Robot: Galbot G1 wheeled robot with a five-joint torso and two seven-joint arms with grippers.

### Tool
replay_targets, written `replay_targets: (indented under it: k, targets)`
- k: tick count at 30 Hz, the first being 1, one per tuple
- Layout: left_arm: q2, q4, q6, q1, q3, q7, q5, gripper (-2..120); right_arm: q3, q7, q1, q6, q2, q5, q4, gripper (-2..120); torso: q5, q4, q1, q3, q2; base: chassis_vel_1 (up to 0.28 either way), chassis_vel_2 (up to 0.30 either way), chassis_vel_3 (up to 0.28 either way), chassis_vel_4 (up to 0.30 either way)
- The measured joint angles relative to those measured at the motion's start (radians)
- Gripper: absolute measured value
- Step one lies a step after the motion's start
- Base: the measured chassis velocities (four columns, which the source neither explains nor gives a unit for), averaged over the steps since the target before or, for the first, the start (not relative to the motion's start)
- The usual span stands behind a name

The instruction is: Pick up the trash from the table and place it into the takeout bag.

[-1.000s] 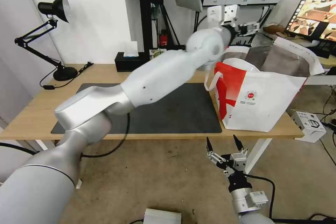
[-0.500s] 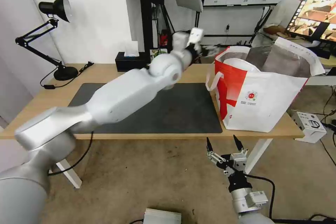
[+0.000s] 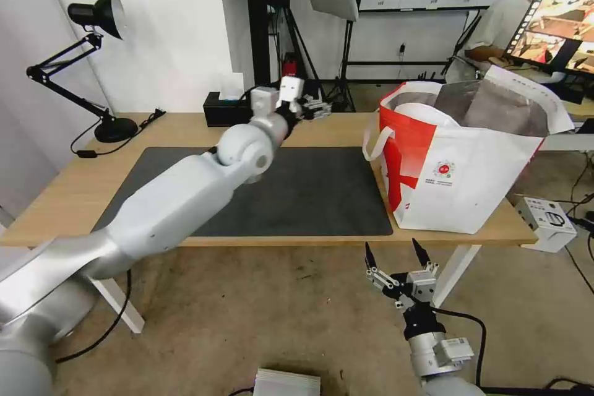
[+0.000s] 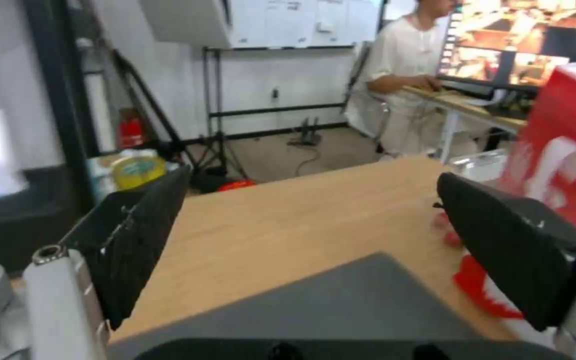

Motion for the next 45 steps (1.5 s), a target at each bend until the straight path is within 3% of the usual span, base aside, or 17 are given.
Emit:
replay_targets:
  k: [11, 13, 15, 16, 19, 21, 28, 34, 39, 45]
  targets:
    - [0.1, -0.158, 0.008, 0.315, -0.248, 0.017, 0.106, 100, 0.0, 0.0, 0.0, 0.0, 0.0, 0.0, 0.0, 100, 0.0002, -0.0003, 0.0, 0.0, 0.0, 0.0, 0.0, 0.0, 0.0]
    - [0.119, -0.207, 0.01, 0.414, -0.341, 0.035, 0.15, 100, 0.0, 0.0, 0.0, 0.0, 0.0, 0.0, 0.0, 100, 0.0001, -0.0001, 0.0, 0.0, 0.0, 0.0, 0.0, 0.0, 0.0]
    - [0.123, -0.224, 0.01, 0.452, -0.38, 0.045, 0.17, 100, 0.0, 0.0, 0.0, 0.0, 0.0, 0.0, 0.0, 100, 0.0003, -0.0002, 0.0, 0.0, 0.0, 0.0, 0.0, 0.0, 0.0]
    - [0.131, -0.268, 0.005, 0.541, -0.457, 0.062, 0.201, 100, 0.0, 0.0, 0.0, 0.0, 0.0, 0.0, 0.0, 100, 0.0001, -0.0001, 0.0, 0.0, 0.0, 0.0, 0.0, 0.0, 0.0]
    - [0.132, -0.314, -0.005, 0.646, -0.532, 0.072, 0.226, 100, 0.0, 0.0, 0.0, 0.0, 0.0, 0.0, 0.0, 100, 0.0005, 0.0, 0.0, 0.0, 0.0, 0.0, 0.0, 0.0, 0.0]
    - [0.111, -0.347, -0.007, 0.744, -0.601, 0.094, 0.269, 100, 0.0, 0.0, 0.0, 0.0, 0.0, 0.0, 0.0, 100, -0.0002, 0.0002, 0.0, 0.0, 0.0, 0.0, 0.0, 0.0, 0.0]
    - [0.029, -0.394, -0.017, 0.869, -0.682, 0.114, 0.402, 100, 0.0, 0.0, 0.0, 0.0, 0.0, 0.0, 0.0, 100, 0.0005, -0.0003, 0.0, 0.0, 0.0, 0.0, 0.0, 0.0, 0.0]
    - [-0.063, -0.458, -0.023, 1.027, -0.797, 0.182, 0.537, 100, 0.0, 0.0, 0.0, 0.0, 0.0, 0.0, 0.0, 100, 0.0003, 0.0, 0.0, 0.0, 0.0, 0.0, 0.0, 0.0, 0.0]
    - [-0.107, -0.503, -0.024, 1.106, -0.839, 0.2, 0.586, 100, 0.0, 0.0, 0.0, 0.0, 0.0, 0.0, 0.0, 100, 0.0003, -0.0002, 0.0, 0.0, 0.0, 0.0, 0.0, 0.0, 0.0]
    - [-0.202, -0.56, -0.055, 1.241, -0.909, 0.274, 0.731, 100, 0.0, 0.0, 0.0, 0.0, 0.0, 0.0, 0.0, 100, 0.0004, -0.0001, 0.0, 0.0, 0.0, 0.0, 0.0, 0.0, 0.0]
